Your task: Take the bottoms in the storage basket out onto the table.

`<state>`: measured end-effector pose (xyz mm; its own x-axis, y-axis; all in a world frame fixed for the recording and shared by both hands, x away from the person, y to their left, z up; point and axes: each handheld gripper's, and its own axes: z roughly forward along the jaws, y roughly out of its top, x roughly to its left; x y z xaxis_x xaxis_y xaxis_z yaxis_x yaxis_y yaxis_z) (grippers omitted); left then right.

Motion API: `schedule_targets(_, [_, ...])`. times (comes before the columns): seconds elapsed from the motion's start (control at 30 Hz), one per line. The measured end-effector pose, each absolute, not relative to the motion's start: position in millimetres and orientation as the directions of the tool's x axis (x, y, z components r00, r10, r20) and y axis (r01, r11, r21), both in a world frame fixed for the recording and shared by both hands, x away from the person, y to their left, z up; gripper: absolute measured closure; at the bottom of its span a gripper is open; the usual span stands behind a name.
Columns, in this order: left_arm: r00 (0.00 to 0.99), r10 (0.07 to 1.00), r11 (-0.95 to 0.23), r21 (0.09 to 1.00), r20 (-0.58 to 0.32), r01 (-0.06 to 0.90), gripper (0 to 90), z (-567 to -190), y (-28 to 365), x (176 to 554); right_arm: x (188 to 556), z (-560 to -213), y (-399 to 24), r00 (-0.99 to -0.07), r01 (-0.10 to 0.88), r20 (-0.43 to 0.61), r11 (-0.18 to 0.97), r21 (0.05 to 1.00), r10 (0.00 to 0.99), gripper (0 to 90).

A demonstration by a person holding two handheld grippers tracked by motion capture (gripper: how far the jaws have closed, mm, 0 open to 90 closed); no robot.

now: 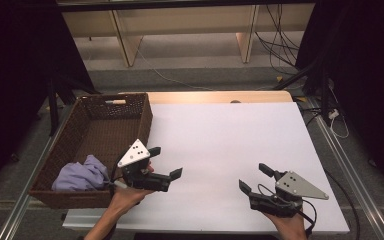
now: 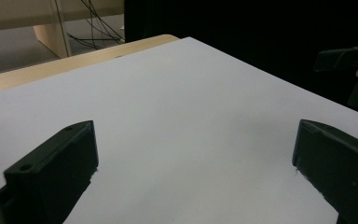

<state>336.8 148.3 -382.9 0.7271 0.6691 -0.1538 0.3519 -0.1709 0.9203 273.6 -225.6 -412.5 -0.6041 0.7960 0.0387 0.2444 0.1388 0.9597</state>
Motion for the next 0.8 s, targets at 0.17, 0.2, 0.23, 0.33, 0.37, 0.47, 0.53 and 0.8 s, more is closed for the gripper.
schedule_targets(0.17, [0.706,0.687,-0.161,0.913,-0.169,0.375,0.0,-378.9,158.8,342.6,277.5,-416.2,-225.1,-0.603,0.263,0.045,0.145,0.954,0.796,21.0])
schedule_targets(0.2, [0.700,0.693,-0.162,0.910,-0.171,0.382,0.0,-378.0,161.5,344.0,277.9,-416.2,-224.7,-0.608,0.263,0.046,0.146,0.954,0.793,21.0])
schedule_targets(0.23, [0.687,0.706,-0.164,0.903,-0.173,0.396,0.0,-376.1,166.5,346.9,277.8,-416.3,-224.3,-0.608,0.263,0.048,0.144,0.954,0.793,21.0])
schedule_targets(0.33, [0.674,0.717,-0.166,0.896,-0.177,0.412,0.0,-372.9,171.9,349.8,277.0,-416.7,-224.1,-0.612,0.262,0.041,0.153,0.953,0.789,21.0])
schedule_targets(0.37, [0.667,0.725,-0.177,0.890,-0.171,0.420,0.0,-371.1,174.9,351.0,277.0,-416.7,-224.1,-0.612,0.262,0.041,0.153,0.953,0.789,21.0])
schedule_targets(0.47, [0.634,0.763,-0.215,0.875,-0.127,0.434,0.0,-366.4,185.6,354.4,275.9,-415.7,-223.4,-0.613,0.264,0.038,0.159,0.951,0.789,21.0])
schedule_targets(0.53, [0.625,0.769,-0.213,0.866,-0.136,0.451,0.0,-363.2,194.0,357.0,276.0,-415.9,-222.7,-0.608,0.267,0.036,0.161,0.950,0.793,21.0])
schedule_targets(0.8, [0.534,0.839,-0.242,0.810,-0.101,0.534,0.0,-359.0,233.5,369.9,277.7,-417.1,-221.6,-0.614,0.274,0.041,0.164,0.948,0.789,21.0])
